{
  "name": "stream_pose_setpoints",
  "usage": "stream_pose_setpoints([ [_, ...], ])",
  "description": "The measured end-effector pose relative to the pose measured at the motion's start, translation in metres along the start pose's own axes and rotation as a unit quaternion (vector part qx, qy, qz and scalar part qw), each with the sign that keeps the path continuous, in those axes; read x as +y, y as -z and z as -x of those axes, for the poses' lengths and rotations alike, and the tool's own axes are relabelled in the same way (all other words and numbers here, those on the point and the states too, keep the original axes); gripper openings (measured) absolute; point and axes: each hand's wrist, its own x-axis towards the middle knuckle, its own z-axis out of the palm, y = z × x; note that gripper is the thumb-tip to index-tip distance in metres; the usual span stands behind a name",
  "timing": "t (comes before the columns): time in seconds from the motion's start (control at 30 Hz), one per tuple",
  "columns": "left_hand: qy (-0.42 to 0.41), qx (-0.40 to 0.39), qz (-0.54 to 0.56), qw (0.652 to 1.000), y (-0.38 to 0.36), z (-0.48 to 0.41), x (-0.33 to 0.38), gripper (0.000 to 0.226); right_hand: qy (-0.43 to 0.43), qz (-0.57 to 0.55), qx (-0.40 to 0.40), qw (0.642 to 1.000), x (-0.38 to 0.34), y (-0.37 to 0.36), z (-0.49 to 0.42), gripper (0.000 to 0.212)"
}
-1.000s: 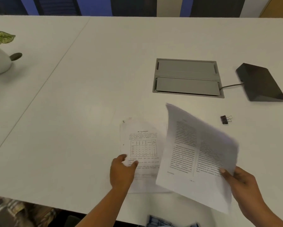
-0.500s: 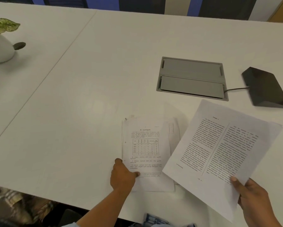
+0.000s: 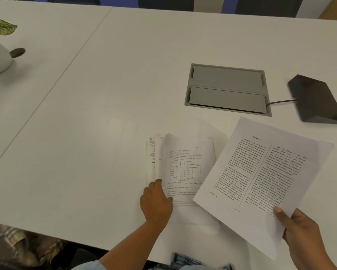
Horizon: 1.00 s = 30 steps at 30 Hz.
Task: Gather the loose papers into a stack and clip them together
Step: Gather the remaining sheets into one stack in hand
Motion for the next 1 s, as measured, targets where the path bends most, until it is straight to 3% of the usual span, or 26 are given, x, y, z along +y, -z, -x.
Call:
stream_pose_setpoints([
  [0.17, 0.066, -0.038, 0.063, 0.995, -0.002, -0.008, 0.013, 0.051, 0.012, -0.007, -0.001, 1.0, -0.004, -0.002, 0.002, 0.086],
  [0.3, 0.093, -0.074, 0.121, 0.986, -0.009, -0.015, 0.014, 0.035, 0.007, -0.005, 0.012, 1.0, -0.004, 0.004, 0.0, 0.1],
  [0.43, 0.082, -0.09, 0.125, 0.985, -0.013, -0.018, 0.016, 0.005, 0.003, -0.006, 0.01, 1.0, -0.002, 0.008, 0.001, 0.073],
  [0.57, 0.085, -0.068, 0.115, 0.987, -0.015, -0.015, 0.018, 0.02, -0.004, -0.017, 0.03, 0.999, -0.002, 0.008, 0.0, 0.049],
  [0.7, 0.066, -0.047, 0.019, 0.997, -0.017, -0.009, 0.034, 0.064, -0.017, -0.028, 0.041, 0.999, 0.002, 0.011, -0.001, 0.025],
  [0.73, 0.062, -0.05, 0.0, 0.997, -0.019, -0.007, 0.038, 0.07, -0.019, -0.022, 0.037, 0.999, 0.003, 0.012, -0.001, 0.027],
  [0.83, 0.064, -0.071, 0.015, 0.995, -0.027, -0.002, 0.049, 0.071, -0.012, -0.006, 0.042, 0.999, 0.005, 0.015, 0.0, 0.053],
  [1.0, 0.125, -0.118, 0.144, 0.975, -0.033, -0.002, 0.053, 0.052, -0.015, -0.054, 0.05, 0.997, 0.002, 0.016, 0.005, 0.028],
])
